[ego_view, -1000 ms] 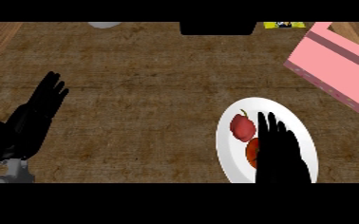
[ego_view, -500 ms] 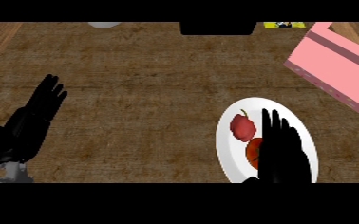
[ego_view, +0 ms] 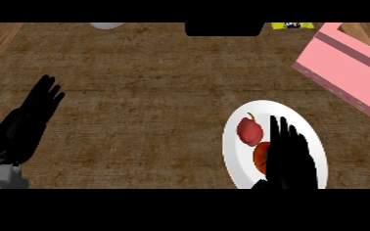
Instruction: Pick the tomato from the plate and place it in the cardboard box
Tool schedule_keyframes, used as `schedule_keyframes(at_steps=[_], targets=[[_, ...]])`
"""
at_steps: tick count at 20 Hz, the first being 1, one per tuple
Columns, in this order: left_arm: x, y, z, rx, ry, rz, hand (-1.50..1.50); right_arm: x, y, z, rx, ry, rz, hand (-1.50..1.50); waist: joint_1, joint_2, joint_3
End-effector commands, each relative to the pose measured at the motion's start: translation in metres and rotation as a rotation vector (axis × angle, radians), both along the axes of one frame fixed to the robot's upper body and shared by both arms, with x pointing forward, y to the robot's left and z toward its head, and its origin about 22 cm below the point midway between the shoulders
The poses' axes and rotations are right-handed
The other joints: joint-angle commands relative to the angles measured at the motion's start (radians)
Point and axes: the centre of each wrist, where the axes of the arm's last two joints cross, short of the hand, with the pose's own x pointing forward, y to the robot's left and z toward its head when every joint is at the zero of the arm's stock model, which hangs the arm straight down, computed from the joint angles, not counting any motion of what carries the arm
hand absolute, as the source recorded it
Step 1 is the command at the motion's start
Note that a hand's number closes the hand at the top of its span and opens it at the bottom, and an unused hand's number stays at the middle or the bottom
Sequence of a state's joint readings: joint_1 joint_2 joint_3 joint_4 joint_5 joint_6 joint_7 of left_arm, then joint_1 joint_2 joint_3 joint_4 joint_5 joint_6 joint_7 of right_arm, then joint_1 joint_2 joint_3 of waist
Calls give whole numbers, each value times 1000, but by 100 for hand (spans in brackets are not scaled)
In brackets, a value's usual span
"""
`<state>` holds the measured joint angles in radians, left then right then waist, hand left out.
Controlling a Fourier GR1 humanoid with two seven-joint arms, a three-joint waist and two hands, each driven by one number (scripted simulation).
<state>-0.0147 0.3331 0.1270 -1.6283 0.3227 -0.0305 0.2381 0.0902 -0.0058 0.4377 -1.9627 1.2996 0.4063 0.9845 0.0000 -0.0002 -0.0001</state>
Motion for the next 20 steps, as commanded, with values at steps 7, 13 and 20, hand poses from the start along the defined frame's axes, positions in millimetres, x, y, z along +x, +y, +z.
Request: schedule_keyframes(at_steps=[7,13,20], targets=[[-8,4,-10,4,-19,6,0,-5,-12,-17,-21,24,-77,-150,-1,-1,0],[5,8,0,-11,-6,8,0,2,4,-27,-38,-33,-9,150,-1,0,0],[-3,-6,-5,5,-11,-7,0,18,3,-17,-67,-52,34,150,1,0,0]])
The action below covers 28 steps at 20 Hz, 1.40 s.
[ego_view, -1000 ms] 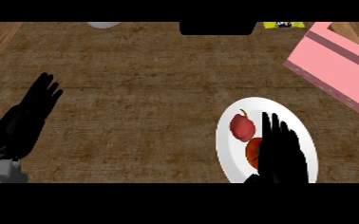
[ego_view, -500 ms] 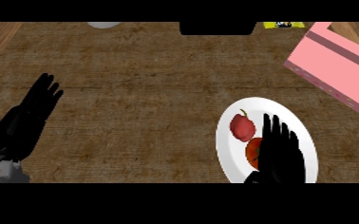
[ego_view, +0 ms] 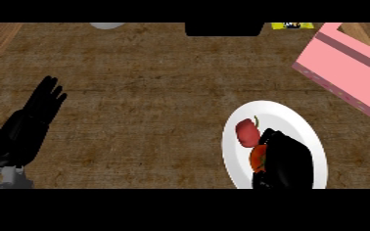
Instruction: Pick the tomato from the plate and place it in the cardboard box
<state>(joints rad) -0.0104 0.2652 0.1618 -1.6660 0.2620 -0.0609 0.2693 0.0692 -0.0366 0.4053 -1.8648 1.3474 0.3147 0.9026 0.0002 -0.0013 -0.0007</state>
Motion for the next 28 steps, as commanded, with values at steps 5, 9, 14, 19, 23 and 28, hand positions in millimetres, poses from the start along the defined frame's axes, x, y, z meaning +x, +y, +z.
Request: schedule_keyframes(at_steps=[5,9,14,19,23,28], targets=[[-4,2,-3,-3,7,-3,0,16,-38,-16,11,8,105,150,6,2,1],[16,-8,7,-3,-22,-36,0,37,-36,-2,108,163,502,150,35,15,4],[5,-16,0,-10,9,-28,0,81,-93,28,109,135,667,150,21,5,2],[12,-8,5,-2,-1,3,0,100,-93,59,111,-16,728,150,4,2,1],[-7,-1,-5,-3,-1,4,0,72,-100,115,108,-154,788,150,-4,-4,0],[3,9,1,2,6,16,0,52,-107,172,132,-358,739,150,-12,-5,0]])
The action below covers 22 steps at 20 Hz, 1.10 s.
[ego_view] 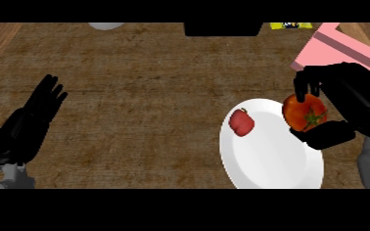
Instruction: Pick the tomato from the plate and place it in the cardboard box
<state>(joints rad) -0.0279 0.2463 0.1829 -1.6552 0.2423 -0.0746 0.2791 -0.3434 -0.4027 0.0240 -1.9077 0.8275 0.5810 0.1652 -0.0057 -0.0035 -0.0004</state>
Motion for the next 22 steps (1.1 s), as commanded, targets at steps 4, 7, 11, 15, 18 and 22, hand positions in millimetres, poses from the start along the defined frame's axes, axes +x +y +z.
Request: schedule_keyframes(at_steps=[4,7,11,15,18,22], targets=[[1,-1,-16,-24,-2,2,0,-18,-10,67,116,-219,-153,150,1,1,-1],[-5,-2,-13,13,6,8,0,-21,-41,90,156,-246,-234,150,2,0,0],[8,-7,-4,-5,6,-5,0,13,-63,118,155,-285,-335,150,13,5,0],[8,-1,-4,8,17,-1,0,28,-67,102,140,-265,-362,150,11,4,0],[8,7,4,-16,0,-25,0,52,-97,99,58,-263,-370,150,21,8,0],[1,10,7,-8,-7,-4,0,66,-109,89,86,-265,-349,150,17,5,0]])
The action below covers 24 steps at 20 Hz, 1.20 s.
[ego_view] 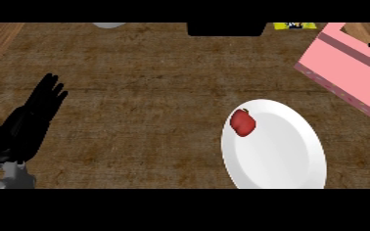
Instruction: Pick the tomato from the plate and place it in the cardboard box
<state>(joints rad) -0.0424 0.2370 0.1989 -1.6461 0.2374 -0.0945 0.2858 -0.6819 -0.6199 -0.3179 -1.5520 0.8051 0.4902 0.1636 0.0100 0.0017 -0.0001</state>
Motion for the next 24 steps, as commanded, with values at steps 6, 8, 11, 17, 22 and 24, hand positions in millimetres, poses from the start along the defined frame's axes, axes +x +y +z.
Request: schedule_keyframes(at_steps=[6,8,11,17,22,24], targets=[[11,-2,4,14,-3,-12,0,45,-47,-40,15,2,18,150,4,3,0],[-1,11,-15,17,6,-17,0,49,-45,-62,39,10,32,150,4,2,0],[2,-7,3,0,-2,-13,0,55,-55,-85,33,48,36,150,4,1,0],[10,-9,17,7,-8,-33,0,70,-73,-117,81,302,-56,150,23,7,1],[8,-3,4,6,-8,-24,0,69,-91,-134,128,359,-40,-150,11,4,1],[-7,3,11,23,-17,-3,0,62,-93,-148,163,331,24,-150,5,0,1]])
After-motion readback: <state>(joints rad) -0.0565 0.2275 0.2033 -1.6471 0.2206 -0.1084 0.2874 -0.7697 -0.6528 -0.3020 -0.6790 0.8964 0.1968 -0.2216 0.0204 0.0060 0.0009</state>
